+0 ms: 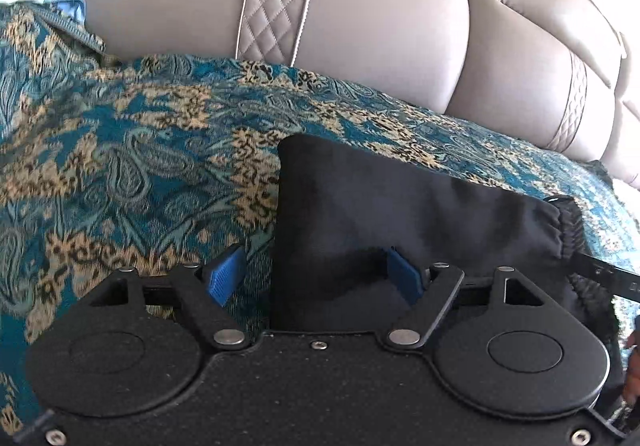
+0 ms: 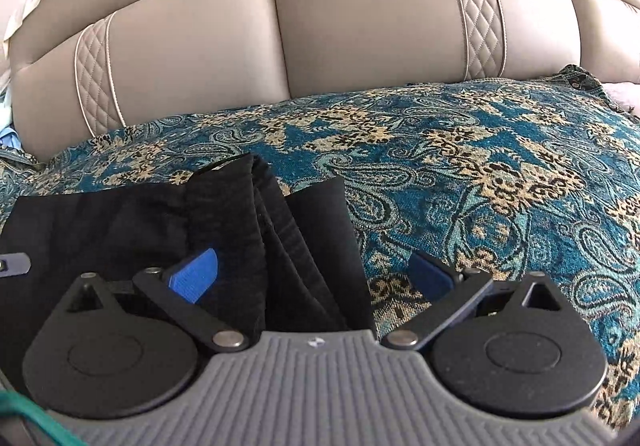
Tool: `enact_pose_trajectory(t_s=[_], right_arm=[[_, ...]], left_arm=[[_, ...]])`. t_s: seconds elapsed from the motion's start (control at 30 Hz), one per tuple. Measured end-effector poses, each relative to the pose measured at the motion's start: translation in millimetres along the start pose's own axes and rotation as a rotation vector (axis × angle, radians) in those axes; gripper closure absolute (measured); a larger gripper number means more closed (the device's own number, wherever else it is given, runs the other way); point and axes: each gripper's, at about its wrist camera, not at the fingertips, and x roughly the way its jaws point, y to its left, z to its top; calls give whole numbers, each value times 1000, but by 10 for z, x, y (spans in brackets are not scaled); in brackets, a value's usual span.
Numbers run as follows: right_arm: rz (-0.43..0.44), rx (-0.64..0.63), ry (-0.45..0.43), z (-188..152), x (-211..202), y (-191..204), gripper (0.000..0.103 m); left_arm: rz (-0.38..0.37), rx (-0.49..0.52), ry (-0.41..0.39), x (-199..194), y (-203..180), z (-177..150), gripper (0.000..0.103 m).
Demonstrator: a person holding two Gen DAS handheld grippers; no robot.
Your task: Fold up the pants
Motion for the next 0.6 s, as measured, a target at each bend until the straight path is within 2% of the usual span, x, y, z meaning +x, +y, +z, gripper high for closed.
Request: enact_pose_trajectory(t_s=[0.07, 0.17, 0.2, 0.27, 0.33, 0.37, 0.43, 0.47, 0.5, 0.6], right_arm=[[7, -7, 2, -1, 4, 2, 0], [36, -14, -2, -25, -27, 4, 10], [52, -20, -5, -36, -45, 8, 18], [85, -31, -14, -58, -90, 29, 28], [90, -37, -17, -65, -111, 63, 28], [83, -41, -22, -67, -120, 73, 22], [47, -29, -37, -79, -178, 83, 18], [23, -22, -48, -99, -245, 101, 16], [-1, -20, -71, -135, -338, 126, 13], [-12, -42, -143, -342, -714, 251, 5]], left_arm=[[2, 17, 2, 25, -41, 16, 29], [-44, 2, 14, 75, -46, 40, 30], [-52, -2, 14, 90, -51, 52, 34], [-72, -17, 16, 106, -43, 71, 45], [-66, -34, 22, 106, -37, 89, 48], [-53, -39, 29, 88, -43, 95, 50], [-17, -41, 18, -22, -62, 77, 51], [11, -29, 0, -116, -87, 48, 45], [40, -5, -28, -244, -126, -9, 32], [90, 75, -123, -673, -270, -264, 16]])
